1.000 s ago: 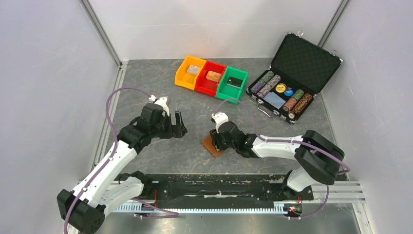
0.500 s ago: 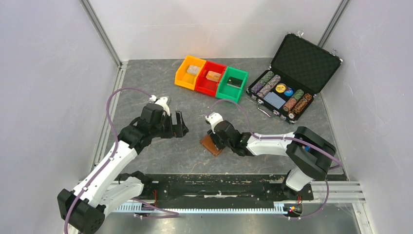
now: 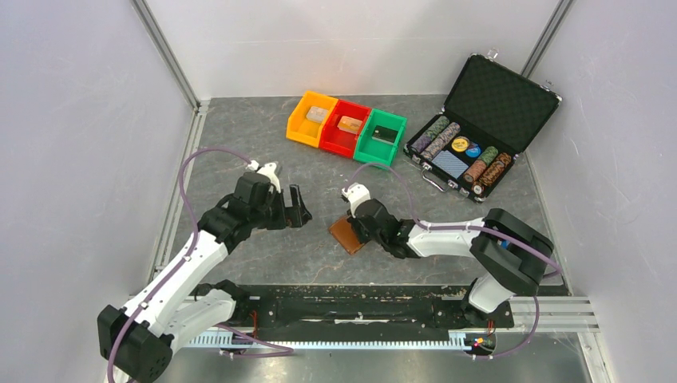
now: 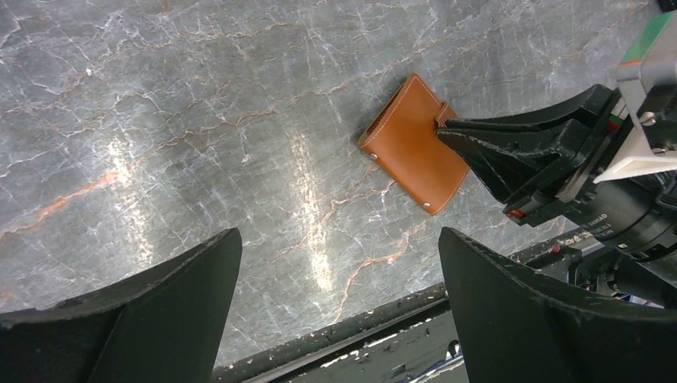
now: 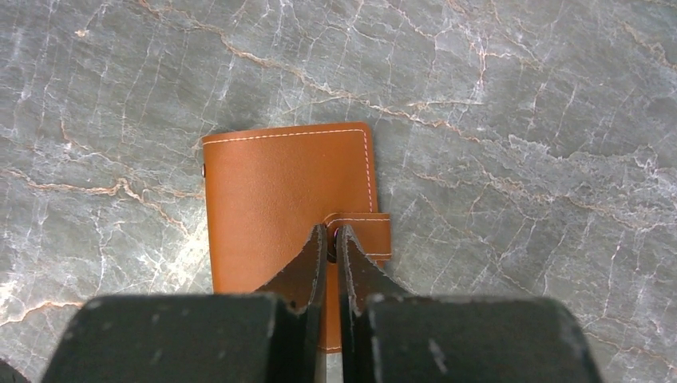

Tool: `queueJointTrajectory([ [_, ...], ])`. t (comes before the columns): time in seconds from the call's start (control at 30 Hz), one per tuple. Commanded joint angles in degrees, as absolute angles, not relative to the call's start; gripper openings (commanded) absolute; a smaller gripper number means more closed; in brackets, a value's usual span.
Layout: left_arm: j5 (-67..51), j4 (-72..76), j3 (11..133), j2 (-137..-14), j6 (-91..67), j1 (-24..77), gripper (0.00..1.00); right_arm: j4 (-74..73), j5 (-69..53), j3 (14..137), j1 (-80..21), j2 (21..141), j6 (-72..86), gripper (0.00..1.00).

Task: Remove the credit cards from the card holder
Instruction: Open the card holder at the center of the board.

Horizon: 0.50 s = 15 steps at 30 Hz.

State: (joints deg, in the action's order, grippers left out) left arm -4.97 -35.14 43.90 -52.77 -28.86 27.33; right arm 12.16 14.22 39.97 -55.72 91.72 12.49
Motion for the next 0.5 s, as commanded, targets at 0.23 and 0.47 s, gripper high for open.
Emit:
queueJointTrajectory([
  [0.23, -10.3, -28.3, 40.6, -56.2, -33.8, 27.1, 0.99, 12.6, 9.7, 34.5, -55.4, 78.5, 20.3, 0.00],
  [0.47, -15.6, -23.8, 38.9, -59.6, -35.0, 27.2, 1.00, 14.5, 7.0, 31.6, -55.1, 70.8, 24.3, 0.00],
])
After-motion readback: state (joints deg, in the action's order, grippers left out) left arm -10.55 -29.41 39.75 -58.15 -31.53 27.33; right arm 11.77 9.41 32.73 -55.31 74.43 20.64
